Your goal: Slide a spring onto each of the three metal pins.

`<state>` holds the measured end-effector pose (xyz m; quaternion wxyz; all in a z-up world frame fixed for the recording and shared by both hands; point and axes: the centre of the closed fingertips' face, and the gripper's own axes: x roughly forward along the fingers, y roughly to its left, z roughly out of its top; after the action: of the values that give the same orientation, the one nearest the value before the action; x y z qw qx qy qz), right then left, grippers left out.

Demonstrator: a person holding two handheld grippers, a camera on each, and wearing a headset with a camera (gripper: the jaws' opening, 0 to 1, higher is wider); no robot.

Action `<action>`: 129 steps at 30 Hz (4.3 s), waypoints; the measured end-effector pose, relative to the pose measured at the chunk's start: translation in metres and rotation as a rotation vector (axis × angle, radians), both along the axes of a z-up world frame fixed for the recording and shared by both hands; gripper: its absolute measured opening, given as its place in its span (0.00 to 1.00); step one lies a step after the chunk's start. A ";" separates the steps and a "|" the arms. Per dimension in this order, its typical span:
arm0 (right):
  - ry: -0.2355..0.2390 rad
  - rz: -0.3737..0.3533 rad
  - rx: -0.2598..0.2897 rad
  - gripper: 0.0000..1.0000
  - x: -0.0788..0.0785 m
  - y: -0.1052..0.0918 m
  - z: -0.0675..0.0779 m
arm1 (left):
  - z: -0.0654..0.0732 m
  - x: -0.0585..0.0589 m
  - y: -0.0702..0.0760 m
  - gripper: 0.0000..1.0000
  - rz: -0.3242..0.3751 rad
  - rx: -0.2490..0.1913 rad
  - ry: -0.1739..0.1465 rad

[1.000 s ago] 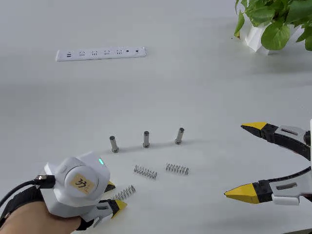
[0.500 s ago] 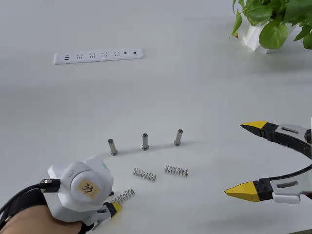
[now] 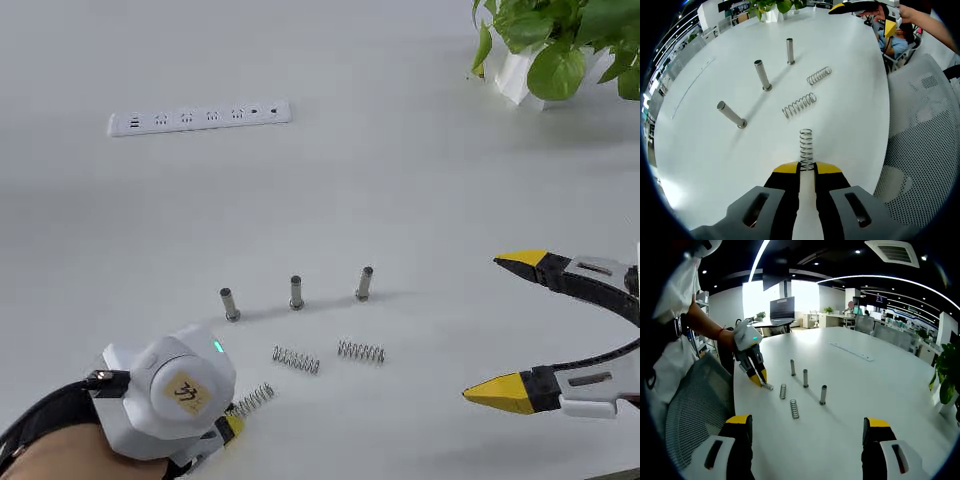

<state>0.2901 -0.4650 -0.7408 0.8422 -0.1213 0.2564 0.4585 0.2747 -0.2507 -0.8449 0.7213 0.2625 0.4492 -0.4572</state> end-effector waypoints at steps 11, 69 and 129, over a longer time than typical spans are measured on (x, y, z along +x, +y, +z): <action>0.008 0.001 0.000 0.90 -0.001 0.002 -0.002 | 0.000 0.001 -0.001 0.07 -0.050 0.004 0.008; 0.199 0.257 0.267 0.29 -0.018 0.133 0.045 | 0.126 -0.016 -0.068 0.06 -0.125 -0.573 -0.047; 0.135 0.406 0.125 0.07 -0.029 0.153 0.071 | 0.147 -0.021 -0.076 0.06 -0.138 -0.706 -0.048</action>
<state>0.2614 -0.3122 -0.6701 0.7195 -0.0871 0.2535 0.6407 0.2541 -0.3269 -0.6977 0.7451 0.0378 0.2279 -0.6256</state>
